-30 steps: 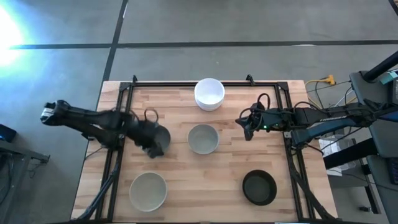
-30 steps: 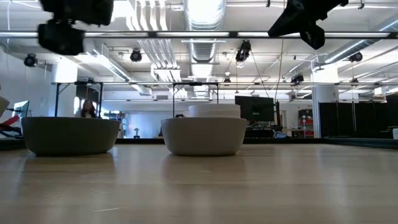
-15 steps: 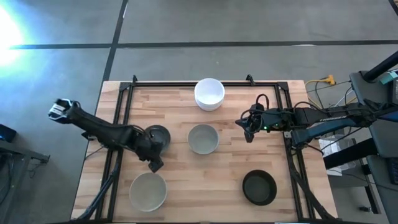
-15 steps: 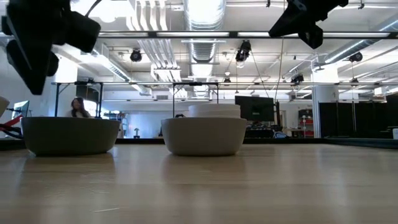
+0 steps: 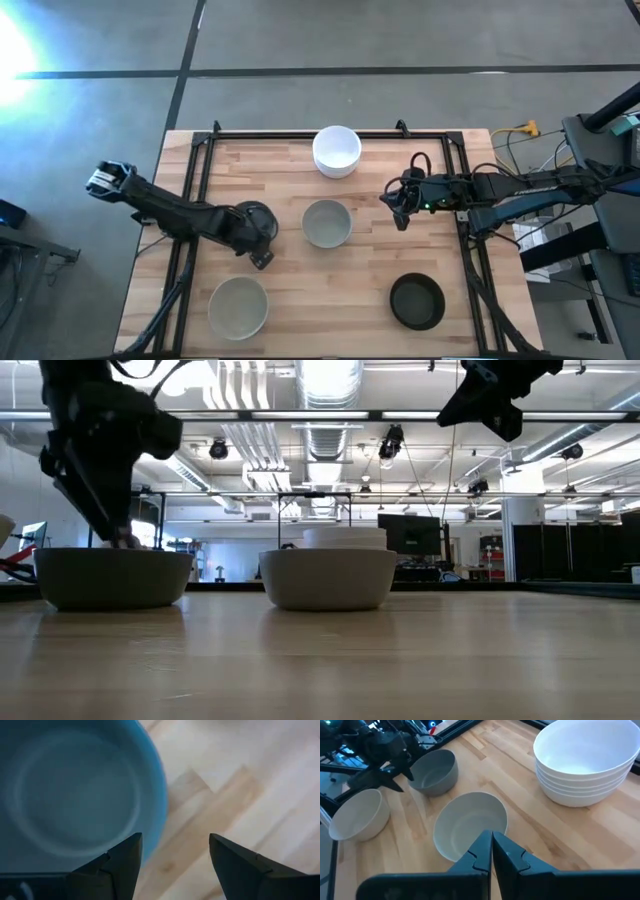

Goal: Nest bowls inside each other
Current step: Stack the dark gray bowl on the stacked white bowl

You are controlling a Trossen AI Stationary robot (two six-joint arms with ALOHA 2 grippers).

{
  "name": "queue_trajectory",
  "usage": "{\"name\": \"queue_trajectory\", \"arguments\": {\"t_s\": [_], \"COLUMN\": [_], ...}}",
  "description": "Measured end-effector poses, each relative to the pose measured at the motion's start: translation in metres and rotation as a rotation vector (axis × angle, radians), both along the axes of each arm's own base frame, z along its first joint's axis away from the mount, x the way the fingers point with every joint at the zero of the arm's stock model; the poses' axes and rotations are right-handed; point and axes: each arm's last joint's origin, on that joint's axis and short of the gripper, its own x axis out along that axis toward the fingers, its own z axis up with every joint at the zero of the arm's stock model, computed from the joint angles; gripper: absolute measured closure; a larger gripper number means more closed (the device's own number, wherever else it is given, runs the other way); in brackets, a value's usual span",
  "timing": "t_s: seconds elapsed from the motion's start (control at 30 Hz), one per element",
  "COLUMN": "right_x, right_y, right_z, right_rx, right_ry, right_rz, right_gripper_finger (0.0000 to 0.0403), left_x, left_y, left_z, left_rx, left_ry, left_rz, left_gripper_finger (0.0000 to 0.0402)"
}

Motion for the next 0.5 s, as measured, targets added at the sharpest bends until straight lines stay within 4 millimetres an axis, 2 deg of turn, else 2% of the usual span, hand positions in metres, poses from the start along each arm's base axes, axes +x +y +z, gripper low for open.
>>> {"name": "queue_trajectory", "arguments": {"t_s": [0.27, 0.4, 0.5], "right_x": [0.000, 0.000, 0.000], "right_y": [0.001, 0.001, 0.001], "right_z": [0.000, 0.000, 0.000], "right_rx": [0.009, 0.013, 0.016], "right_ry": [0.001, 0.001, 0.001], "right_rz": [0.013, 0.011, 0.009], "right_gripper_finger": [0.0394, 0.0394, 0.0394], "left_x": [0.012, 0.018, 0.021], "left_y": [0.010, 0.013, 0.014], "left_z": [-0.018, -0.028, -0.034], "left_rx": [0.038, 0.002, -0.030], "left_ry": [0.080, 0.133, 0.171], "left_rz": [0.006, -0.016, -0.038], "left_gripper_finger": [0.0187, 0.0188, 0.0205]}}
